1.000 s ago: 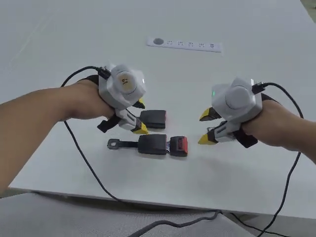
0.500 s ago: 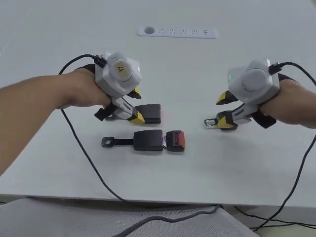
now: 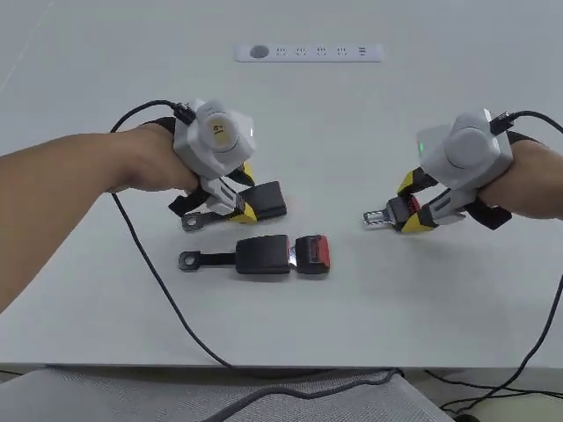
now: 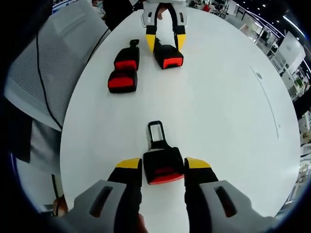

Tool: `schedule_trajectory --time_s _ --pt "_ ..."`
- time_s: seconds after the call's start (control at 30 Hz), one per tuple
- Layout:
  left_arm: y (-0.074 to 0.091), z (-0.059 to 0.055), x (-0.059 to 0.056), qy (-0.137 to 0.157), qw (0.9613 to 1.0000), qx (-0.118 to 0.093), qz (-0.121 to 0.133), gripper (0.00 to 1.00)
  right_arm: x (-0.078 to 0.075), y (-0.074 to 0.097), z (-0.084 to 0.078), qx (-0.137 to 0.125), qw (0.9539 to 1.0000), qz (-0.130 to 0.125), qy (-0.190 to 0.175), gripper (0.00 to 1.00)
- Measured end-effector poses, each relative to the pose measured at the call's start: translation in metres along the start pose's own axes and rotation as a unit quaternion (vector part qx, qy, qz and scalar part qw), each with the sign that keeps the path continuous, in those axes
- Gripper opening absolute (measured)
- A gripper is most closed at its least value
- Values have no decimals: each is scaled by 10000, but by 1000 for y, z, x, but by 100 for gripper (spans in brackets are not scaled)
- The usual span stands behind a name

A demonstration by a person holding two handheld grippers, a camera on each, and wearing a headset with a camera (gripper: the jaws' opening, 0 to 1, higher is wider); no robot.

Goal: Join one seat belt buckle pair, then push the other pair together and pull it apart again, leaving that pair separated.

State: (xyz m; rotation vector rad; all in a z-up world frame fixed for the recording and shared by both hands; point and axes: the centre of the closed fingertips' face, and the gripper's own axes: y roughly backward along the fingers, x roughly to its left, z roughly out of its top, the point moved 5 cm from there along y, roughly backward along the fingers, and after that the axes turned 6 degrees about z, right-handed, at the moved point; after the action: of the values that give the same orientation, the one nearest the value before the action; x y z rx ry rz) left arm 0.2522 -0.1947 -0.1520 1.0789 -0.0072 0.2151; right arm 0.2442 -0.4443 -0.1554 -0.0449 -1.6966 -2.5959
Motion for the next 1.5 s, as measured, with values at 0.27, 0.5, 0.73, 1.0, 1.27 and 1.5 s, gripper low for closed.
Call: schedule_trajectory --time_s 0.27,0.5,0.73,1.0,1.27,1.5 --pt "1 -3 0 -131 9999 107 -18 35 -1 -2 -4 27 10000 -74 47 32" --pt "-3 -4 0 -391 9991 164 -7 34 0 -3 -8 15 9998 -176 -5 32" --pt "-7 -3 -2 -566 9980 284 -24 33 0 -2 -9 -56 9999 -147 -53 32" --pt "-8 -4 -2 -561 9982 226 -25 33 -1 -3 -10 -110 9998 -135 -100 32" --pt "-9 -4 -2 -621 9978 210 -40 33 -1 -2 -9 -111 9997 -159 -152 31" --pt "-8 -2 -5 -600 9980 199 -13 33 -1 -3 -8 -88 9995 -189 -252 31"
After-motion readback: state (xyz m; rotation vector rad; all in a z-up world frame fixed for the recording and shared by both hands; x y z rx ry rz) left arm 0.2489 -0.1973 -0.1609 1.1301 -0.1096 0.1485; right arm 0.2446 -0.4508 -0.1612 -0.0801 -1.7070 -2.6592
